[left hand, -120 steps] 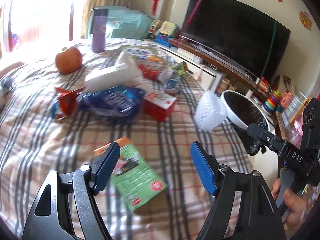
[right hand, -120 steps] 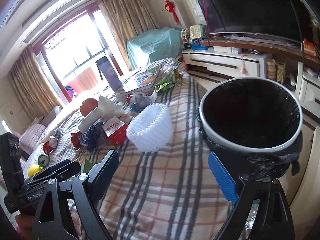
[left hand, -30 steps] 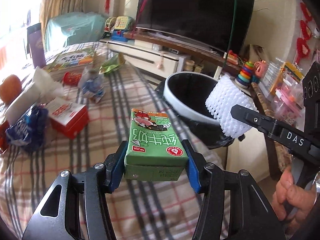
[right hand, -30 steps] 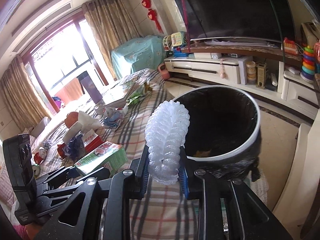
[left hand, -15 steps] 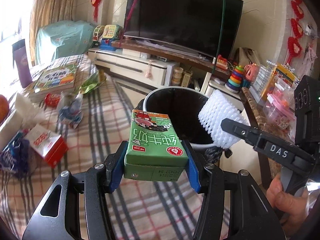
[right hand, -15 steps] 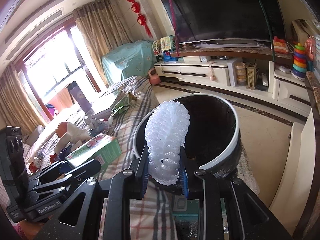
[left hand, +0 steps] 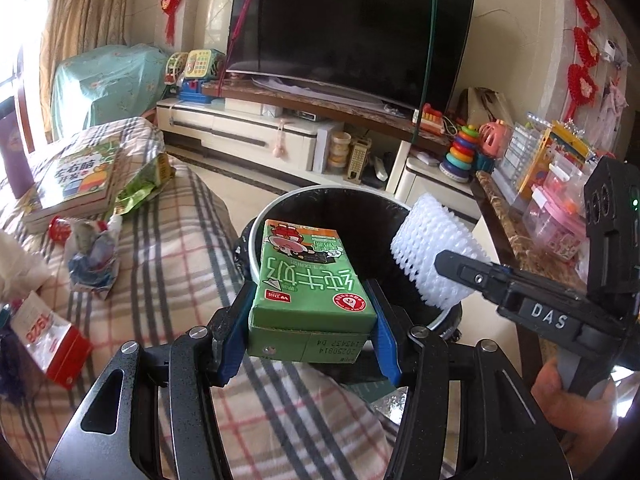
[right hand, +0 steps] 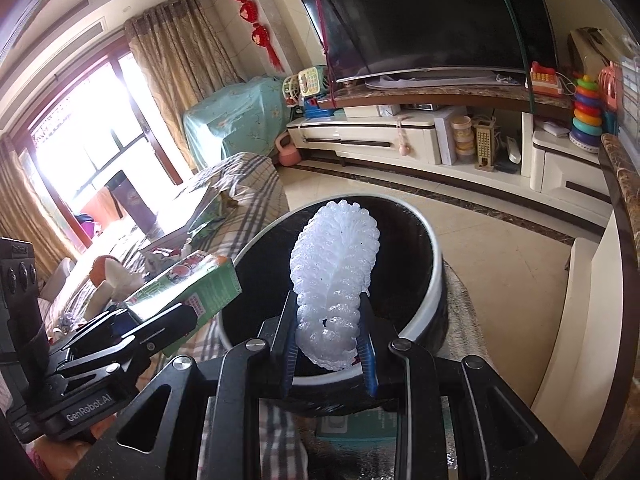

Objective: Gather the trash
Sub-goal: 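Carry the green carton in the left tool while the right tool carries the foam net over the bin, then open the left tool over the bin while the right tool releases the foam net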

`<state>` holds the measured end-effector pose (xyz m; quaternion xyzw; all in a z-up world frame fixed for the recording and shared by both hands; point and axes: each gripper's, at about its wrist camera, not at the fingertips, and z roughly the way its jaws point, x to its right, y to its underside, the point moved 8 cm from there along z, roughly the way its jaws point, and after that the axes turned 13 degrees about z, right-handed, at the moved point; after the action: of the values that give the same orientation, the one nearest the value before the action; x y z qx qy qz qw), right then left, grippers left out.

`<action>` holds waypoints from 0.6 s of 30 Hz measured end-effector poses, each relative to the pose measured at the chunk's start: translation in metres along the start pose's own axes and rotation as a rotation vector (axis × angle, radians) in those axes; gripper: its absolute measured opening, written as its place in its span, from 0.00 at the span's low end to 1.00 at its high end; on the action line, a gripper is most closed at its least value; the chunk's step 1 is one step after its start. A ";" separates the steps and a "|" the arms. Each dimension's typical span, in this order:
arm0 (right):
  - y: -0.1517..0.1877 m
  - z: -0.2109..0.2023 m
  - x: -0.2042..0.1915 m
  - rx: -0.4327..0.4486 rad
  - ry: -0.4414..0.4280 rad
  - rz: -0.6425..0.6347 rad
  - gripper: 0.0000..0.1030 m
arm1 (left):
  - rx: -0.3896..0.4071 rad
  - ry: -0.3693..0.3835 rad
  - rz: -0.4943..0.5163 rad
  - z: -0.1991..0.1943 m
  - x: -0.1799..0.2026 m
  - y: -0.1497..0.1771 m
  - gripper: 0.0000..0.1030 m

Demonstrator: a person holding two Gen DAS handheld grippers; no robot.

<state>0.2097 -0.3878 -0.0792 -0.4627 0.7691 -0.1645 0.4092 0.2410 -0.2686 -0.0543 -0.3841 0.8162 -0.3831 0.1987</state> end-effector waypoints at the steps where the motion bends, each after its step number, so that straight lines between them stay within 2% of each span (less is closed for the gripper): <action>1: -0.003 0.000 0.002 0.001 0.001 0.002 0.25 | -0.003 0.001 0.000 0.002 0.000 -0.001 0.51; 15: -0.016 0.018 0.005 -0.029 -0.008 -0.009 0.26 | -0.030 0.013 0.008 0.021 0.003 -0.010 0.51; 18: -0.014 0.021 0.006 -0.035 -0.003 -0.009 0.28 | -0.036 0.014 0.008 0.025 0.002 -0.011 0.51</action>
<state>0.2331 -0.3973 -0.0857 -0.4734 0.7692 -0.1519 0.4014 0.2604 -0.2860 -0.0617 -0.3817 0.8259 -0.3702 0.1877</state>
